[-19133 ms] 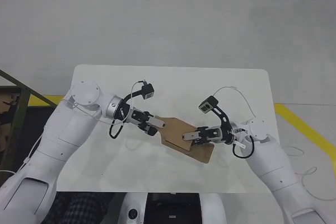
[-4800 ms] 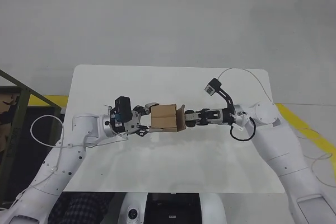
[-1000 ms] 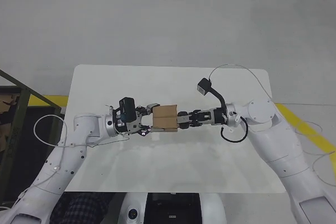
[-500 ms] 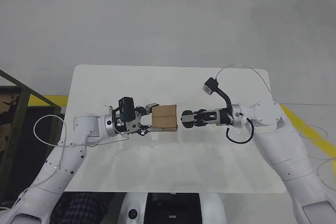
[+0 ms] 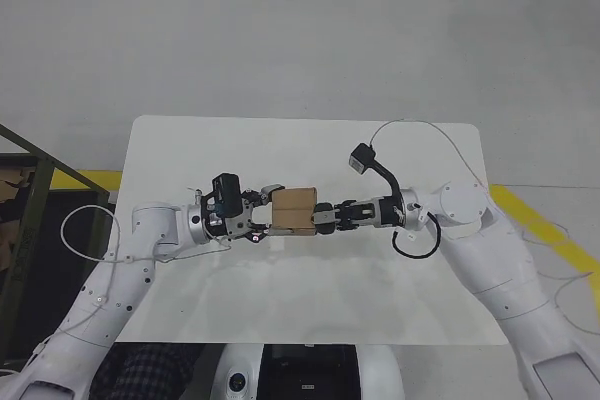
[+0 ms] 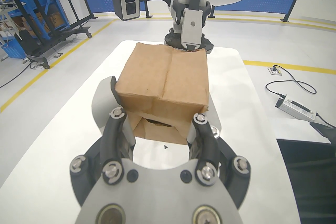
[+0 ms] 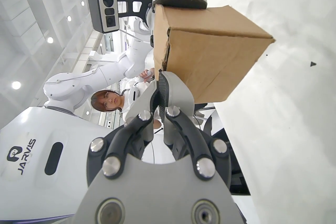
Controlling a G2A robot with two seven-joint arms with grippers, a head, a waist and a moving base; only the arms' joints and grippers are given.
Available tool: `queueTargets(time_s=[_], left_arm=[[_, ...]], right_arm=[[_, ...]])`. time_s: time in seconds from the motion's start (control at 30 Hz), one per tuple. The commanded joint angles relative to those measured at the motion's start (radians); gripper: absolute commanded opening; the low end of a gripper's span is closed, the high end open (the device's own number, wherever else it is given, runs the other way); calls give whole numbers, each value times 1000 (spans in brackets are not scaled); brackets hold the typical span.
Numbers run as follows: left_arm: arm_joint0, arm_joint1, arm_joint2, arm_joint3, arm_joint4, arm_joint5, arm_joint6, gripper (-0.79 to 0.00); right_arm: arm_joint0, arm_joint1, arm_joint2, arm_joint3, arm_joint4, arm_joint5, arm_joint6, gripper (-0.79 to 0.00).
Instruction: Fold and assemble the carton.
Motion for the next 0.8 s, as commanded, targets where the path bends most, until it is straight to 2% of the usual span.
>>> queueTargets(time_s=[0.0, 0.33, 0.67, 0.77], left_arm=[[-2, -1, 2, 11, -1, 1, 1, -585], [-35, -14, 59, 142, 34, 18, -1, -579], [-86, -34, 144, 294, 141, 57, 70, -548], [-102, -38, 164, 328, 179, 69, 93, -437]], right_arm=[[-5, 4, 15, 7, -1, -4, -3, -785], [-90, 38, 122, -46, -17, -4, -2, -785], [-130, 36, 89, -66, -32, -38, -21, -785], [-123, 33, 76, -50, -51, -56, -32, -785]])
